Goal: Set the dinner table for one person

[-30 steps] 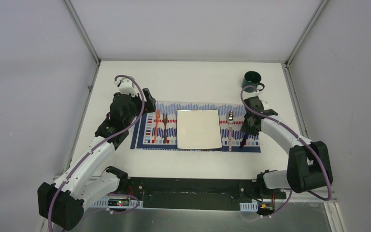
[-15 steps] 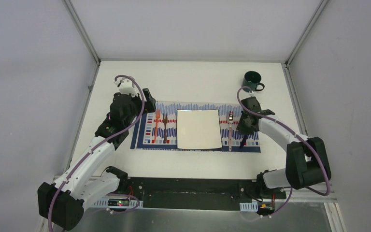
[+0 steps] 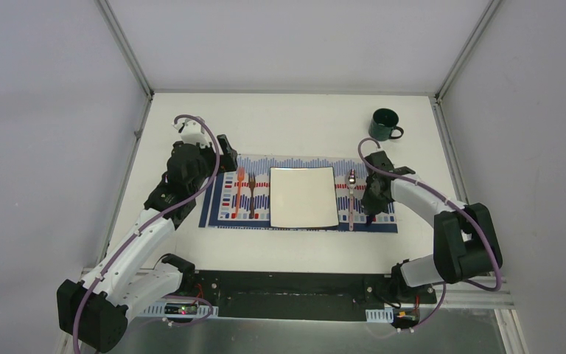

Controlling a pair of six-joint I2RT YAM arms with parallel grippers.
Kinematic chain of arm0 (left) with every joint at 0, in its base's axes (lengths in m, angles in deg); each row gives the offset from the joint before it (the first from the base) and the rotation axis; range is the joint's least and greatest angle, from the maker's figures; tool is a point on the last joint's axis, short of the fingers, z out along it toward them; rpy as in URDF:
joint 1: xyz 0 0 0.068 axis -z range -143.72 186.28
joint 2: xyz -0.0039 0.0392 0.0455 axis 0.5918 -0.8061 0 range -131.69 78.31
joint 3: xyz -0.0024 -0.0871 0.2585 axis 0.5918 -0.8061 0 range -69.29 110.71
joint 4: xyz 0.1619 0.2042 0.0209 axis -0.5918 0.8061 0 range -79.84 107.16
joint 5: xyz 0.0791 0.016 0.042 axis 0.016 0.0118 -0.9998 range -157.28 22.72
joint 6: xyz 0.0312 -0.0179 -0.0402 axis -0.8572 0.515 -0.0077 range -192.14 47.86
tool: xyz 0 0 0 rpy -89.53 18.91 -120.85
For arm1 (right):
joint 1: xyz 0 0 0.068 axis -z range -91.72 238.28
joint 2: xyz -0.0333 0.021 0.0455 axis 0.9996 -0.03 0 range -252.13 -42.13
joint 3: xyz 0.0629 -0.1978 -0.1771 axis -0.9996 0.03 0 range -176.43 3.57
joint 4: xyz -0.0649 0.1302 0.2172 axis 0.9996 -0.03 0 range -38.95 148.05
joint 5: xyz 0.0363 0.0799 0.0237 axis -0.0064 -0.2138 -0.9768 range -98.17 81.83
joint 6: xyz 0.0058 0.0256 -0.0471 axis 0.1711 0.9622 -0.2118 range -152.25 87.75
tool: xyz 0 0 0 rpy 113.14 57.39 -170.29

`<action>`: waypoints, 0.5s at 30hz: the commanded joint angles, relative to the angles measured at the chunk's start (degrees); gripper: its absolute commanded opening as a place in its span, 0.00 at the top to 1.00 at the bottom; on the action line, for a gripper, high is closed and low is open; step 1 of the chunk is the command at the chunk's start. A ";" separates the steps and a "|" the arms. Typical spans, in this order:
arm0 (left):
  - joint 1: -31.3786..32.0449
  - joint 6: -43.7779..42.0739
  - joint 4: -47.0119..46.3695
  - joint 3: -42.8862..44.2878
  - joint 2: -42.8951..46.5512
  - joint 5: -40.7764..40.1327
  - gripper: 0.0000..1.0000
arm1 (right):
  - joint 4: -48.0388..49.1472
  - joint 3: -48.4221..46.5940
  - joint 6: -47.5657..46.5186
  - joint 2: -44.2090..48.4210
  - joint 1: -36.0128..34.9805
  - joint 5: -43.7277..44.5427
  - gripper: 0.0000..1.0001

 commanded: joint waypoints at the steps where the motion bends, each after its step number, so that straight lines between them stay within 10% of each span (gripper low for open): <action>1: 0.37 -0.19 -1.85 0.27 0.79 -0.59 0.01 | -3.58 -1.57 -0.32 3.18 -0.48 2.90 1.00; 15: 0.37 -0.27 -2.15 0.08 1.12 -0.67 0.01 | -8.51 -3.62 -0.75 3.46 -0.59 5.93 1.00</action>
